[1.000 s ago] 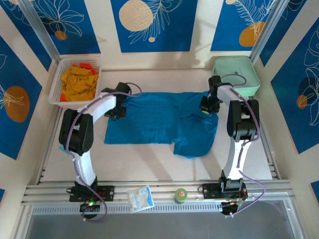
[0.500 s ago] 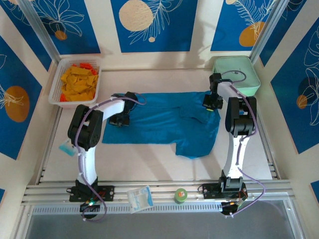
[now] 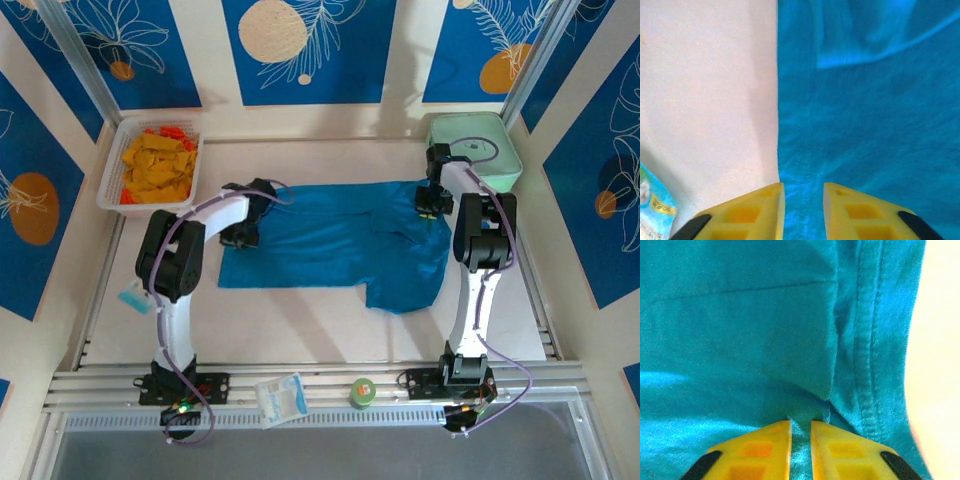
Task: Fold and stack the t-shirts
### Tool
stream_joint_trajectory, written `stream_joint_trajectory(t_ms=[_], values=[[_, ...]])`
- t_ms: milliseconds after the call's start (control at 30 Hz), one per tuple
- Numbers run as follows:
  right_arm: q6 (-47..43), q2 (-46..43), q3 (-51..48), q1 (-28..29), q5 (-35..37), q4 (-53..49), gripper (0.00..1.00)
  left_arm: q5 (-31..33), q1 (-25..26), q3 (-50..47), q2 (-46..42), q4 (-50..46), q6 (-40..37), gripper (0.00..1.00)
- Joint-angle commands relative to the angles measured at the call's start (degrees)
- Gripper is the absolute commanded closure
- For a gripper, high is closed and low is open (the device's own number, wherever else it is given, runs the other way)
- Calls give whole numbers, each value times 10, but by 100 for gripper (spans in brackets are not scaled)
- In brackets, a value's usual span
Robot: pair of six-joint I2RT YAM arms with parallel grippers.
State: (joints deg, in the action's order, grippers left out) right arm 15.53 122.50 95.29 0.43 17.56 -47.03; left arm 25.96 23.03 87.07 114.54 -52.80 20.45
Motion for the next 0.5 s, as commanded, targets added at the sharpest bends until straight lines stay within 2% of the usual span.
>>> stream_joint_trajectory(t_ms=[0, 100, 200, 367, 467], values=[[-11, -119, -34, 22, -35, -7, 66, 4, 5, 28, -84, -58, 2, 65], [-11, -206, -96, 39, -48, -16, 59, 7, 5, 9, -140, -85, 19, 59], [1, -281, -169, 55, -58, -25, 57, -8, 0, -40, -187, -100, 39, 56], [15, -377, -270, 73, -80, -22, 57, -99, -26, -162, -245, -57, 75, 57], [19, -409, -297, 76, -92, -19, 57, -150, -49, -241, -280, -8, 112, 59]])
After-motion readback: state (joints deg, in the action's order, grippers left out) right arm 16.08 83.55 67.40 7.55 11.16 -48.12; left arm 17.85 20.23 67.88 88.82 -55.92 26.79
